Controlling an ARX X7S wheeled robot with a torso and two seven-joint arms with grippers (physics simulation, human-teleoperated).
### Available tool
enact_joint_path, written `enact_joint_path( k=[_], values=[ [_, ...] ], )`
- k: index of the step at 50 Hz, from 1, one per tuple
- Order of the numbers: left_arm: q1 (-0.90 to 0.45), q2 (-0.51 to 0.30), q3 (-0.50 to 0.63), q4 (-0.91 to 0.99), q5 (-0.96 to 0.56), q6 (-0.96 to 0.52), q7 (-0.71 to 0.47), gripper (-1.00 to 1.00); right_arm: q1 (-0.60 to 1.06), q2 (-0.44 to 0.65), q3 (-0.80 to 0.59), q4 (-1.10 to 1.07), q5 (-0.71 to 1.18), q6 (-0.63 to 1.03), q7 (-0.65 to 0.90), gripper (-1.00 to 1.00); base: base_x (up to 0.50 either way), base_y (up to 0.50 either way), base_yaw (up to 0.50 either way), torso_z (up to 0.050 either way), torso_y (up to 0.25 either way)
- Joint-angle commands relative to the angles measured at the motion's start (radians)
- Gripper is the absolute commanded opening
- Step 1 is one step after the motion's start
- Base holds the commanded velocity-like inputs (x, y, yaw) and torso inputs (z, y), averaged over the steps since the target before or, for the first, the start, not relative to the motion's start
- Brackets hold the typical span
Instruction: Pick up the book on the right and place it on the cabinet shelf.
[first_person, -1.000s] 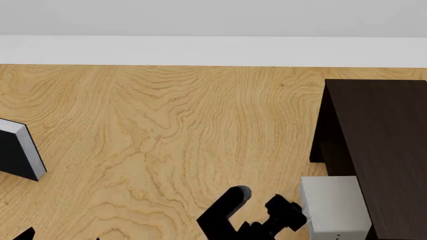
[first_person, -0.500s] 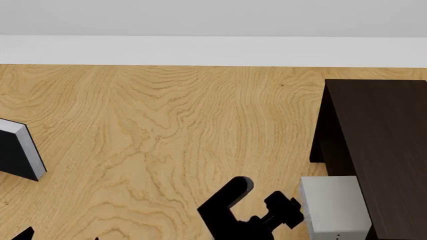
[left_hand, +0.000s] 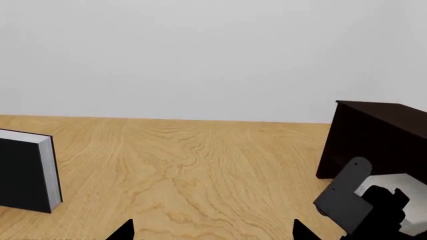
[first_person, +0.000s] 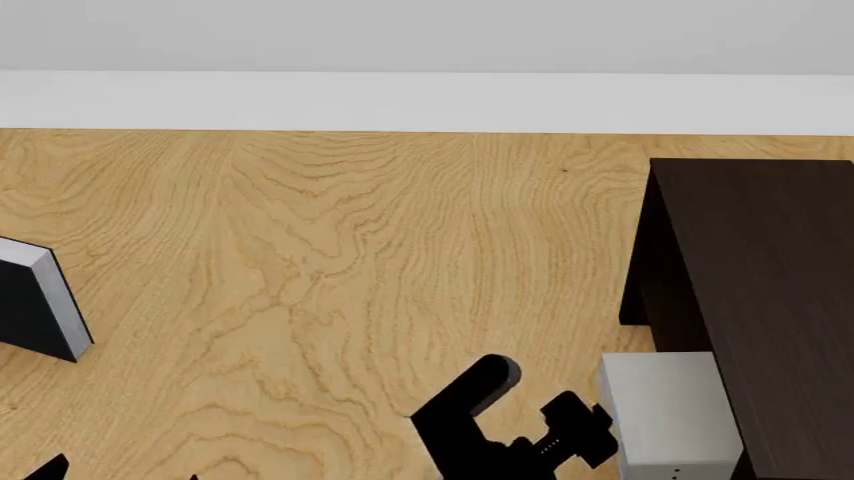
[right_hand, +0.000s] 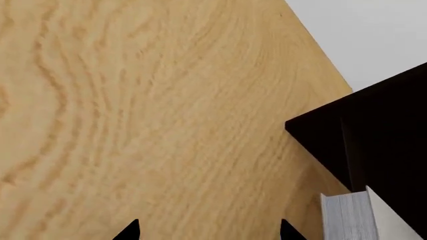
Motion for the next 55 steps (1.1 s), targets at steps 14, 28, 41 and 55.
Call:
enact_joint_path(
  k=[14, 28, 41, 55],
  values=[
    [0.013, -0.005, 0.002, -0.014, 0.003, 0.025, 0.007, 1.0, -0.013, -0.035, 0.016, 0.113, 0.006, 0.019, -0.011, 1.0, 0.0, 0.0, 0.0, 0.0, 0.0],
    [0.015, -0.008, 0.005, -0.016, 0.006, 0.034, 0.004, 1.0, -0.026, -0.079, 0.02, 0.235, -0.007, 0.008, -0.052, 1.0, 0.0, 0.0, 0.0, 0.0, 0.0],
    [0.014, -0.01, 0.007, -0.016, 0.005, 0.035, 0.0, 1.0, -0.04, -0.095, 0.027, 0.306, -0.008, 0.014, -0.069, 1.0, 0.0, 0.0, 0.0, 0.0, 0.0],
    [0.017, -0.013, 0.006, -0.022, 0.004, 0.044, 0.001, 1.0, -0.045, -0.096, 0.038, 0.334, -0.005, 0.023, -0.071, 1.0, 0.0, 0.0, 0.0, 0.0, 0.0]
  ],
)
